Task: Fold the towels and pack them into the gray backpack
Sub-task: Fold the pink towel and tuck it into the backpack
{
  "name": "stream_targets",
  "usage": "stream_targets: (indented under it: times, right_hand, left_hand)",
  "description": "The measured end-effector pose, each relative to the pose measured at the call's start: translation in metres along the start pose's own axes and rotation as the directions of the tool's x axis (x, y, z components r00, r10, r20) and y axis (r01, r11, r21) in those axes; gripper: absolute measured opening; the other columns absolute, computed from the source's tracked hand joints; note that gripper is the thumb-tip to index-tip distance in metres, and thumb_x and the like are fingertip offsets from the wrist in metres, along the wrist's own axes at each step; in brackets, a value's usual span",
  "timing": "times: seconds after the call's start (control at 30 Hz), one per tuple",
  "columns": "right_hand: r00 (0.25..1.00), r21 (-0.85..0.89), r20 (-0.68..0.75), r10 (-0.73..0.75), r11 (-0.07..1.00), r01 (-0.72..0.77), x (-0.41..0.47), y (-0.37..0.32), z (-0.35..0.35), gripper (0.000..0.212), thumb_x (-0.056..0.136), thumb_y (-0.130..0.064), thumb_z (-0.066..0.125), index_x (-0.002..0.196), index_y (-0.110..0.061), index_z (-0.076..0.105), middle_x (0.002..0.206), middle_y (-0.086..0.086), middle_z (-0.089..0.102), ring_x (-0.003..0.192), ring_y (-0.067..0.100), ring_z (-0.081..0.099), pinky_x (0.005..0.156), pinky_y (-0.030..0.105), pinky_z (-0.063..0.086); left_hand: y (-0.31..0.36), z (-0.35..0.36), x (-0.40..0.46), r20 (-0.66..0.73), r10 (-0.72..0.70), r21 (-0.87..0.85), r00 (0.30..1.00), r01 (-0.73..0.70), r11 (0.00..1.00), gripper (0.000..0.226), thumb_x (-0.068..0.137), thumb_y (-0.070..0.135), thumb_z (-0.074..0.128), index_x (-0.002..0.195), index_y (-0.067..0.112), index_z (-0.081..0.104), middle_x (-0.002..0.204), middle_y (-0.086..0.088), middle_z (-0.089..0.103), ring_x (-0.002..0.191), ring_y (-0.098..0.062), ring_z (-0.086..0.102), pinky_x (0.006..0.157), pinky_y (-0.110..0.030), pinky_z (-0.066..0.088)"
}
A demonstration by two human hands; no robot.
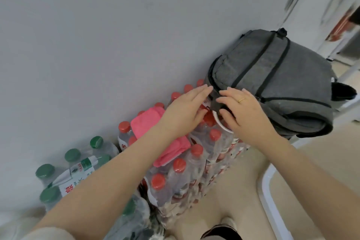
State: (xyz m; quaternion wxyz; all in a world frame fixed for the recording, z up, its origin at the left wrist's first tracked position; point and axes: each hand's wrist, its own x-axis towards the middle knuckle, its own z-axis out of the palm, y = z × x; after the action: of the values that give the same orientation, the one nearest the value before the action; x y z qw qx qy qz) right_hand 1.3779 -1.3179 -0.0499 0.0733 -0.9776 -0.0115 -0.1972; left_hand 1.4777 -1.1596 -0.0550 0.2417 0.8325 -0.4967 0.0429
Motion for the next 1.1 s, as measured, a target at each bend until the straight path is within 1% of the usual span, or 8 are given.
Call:
stream_targets:
  times: [0.1, 0.37, 0.43, 0.53, 0.63, 0.8, 0.9, 1.1]
  right_hand:
    - [0.998, -0.217, 0.035, 0.061, 0.975, -0.052, -0.015, 0.041, -0.016, 0.030, 0.081, -0.021, 0.063, 0.109, -0.011, 0.064, 0.122, 0.011, 0.061, 0.120, 0.031, 0.054, 0.104, 0.051, 0.033]
    - [0.924, -0.398, 0.240, 0.298, 0.898, -0.186, -0.059, 0.117, -0.038, 0.094, 0.062, -0.052, 0.077, 0.141, -0.024, 0.036, 0.149, 0.010, 0.035, 0.137, 0.030, 0.034, 0.113, 0.047, 0.020]
    - [0.893, -0.297, 0.319, 0.318, 0.928, -0.224, -0.054, 0.129, -0.041, 0.080, 0.078, -0.054, 0.061, 0.145, -0.028, 0.024, 0.154, 0.002, 0.024, 0.142, 0.024, 0.023, 0.116, 0.041, 0.013]
    - [0.921, -0.096, 0.323, 0.218, 0.976, -0.198, -0.040, 0.145, -0.049, 0.048, 0.087, -0.045, 0.052, 0.130, -0.024, 0.045, 0.133, -0.002, 0.054, 0.121, 0.019, 0.048, 0.109, 0.032, 0.023]
    - [0.933, 0.135, 0.241, 0.268, 0.943, -0.306, -0.025, 0.159, -0.069, 0.028, 0.088, -0.030, 0.058, 0.111, -0.013, 0.058, 0.097, 0.000, 0.063, 0.094, 0.021, 0.055, 0.074, 0.020, 0.033]
    - [0.905, 0.529, 0.139, 0.402, 0.742, -0.411, -0.004, 0.194, -0.090, 0.017, 0.084, -0.020, 0.064, 0.101, -0.015, 0.062, 0.090, -0.001, 0.062, 0.086, 0.015, 0.056, 0.071, 0.023, 0.041]
    - [0.870, 0.622, 0.037, 0.491, 0.671, -0.405, 0.007, 0.218, -0.091, 0.016, 0.080, -0.020, 0.069, 0.093, -0.018, 0.060, 0.086, -0.007, 0.061, 0.082, 0.008, 0.057, 0.077, 0.031, 0.044]
    - [0.798, 0.565, 0.001, 0.603, 0.658, -0.498, 0.012, 0.261, -0.065, 0.036, 0.082, -0.020, 0.068, 0.111, -0.017, 0.047, 0.108, -0.009, 0.053, 0.102, 0.007, 0.046, 0.086, 0.024, 0.035]
  left_hand:
    - [0.009, 0.026, 0.041, 0.095, 0.065, 0.043, 0.993, -0.069, 0.997, 0.062, 0.091, 0.013, 0.048, 0.146, 0.016, 0.021, 0.154, -0.007, 0.022, 0.139, -0.023, 0.027, 0.110, -0.036, 0.032]
    - [0.017, 0.046, 0.105, 0.274, 0.133, 0.296, 0.952, -0.215, 0.931, 0.086, 0.085, 0.033, 0.060, 0.148, 0.023, 0.002, 0.157, -0.005, 0.002, 0.145, -0.025, 0.004, 0.116, -0.035, 0.005]
    - [0.014, 0.043, 0.114, 0.325, 0.130, 0.298, 0.937, -0.232, 0.926, 0.088, 0.084, 0.037, 0.062, 0.148, 0.024, 0.003, 0.157, -0.003, 0.004, 0.145, -0.023, 0.005, 0.116, -0.032, 0.005]
    - [0.012, 0.032, 0.128, 0.377, 0.112, 0.254, 0.919, -0.219, 0.942, 0.087, 0.081, 0.039, 0.066, 0.148, 0.023, 0.012, 0.155, -0.001, 0.017, 0.143, -0.020, 0.014, 0.115, -0.029, 0.009]
    - [0.014, 0.016, 0.143, 0.391, 0.074, 0.069, 0.918, -0.109, 0.992, 0.081, 0.079, 0.038, 0.067, 0.145, 0.021, 0.023, 0.147, -0.004, 0.035, 0.134, -0.020, 0.030, 0.109, -0.028, 0.023]
    - [0.028, 0.002, 0.175, 0.002, -0.016, -0.068, 1.000, 0.017, 0.998, 0.042, 0.085, 0.021, 0.064, 0.124, 0.008, 0.056, 0.120, -0.011, 0.062, 0.112, -0.025, 0.055, 0.087, -0.018, 0.032]
    - [0.042, 0.011, 0.211, -0.203, -0.131, -0.143, 0.970, 0.103, 0.984, 0.026, 0.089, 0.024, 0.058, 0.108, 0.007, 0.063, 0.102, -0.015, 0.066, 0.098, -0.029, 0.059, 0.084, -0.032, 0.042]
    - [0.073, 0.055, 0.276, -0.427, -0.274, 0.126, 0.862, 0.357, 0.926, 0.039, 0.086, 0.021, 0.057, 0.125, 0.017, 0.052, 0.130, -0.014, 0.041, 0.122, -0.032, 0.035, 0.098, -0.040, 0.026]
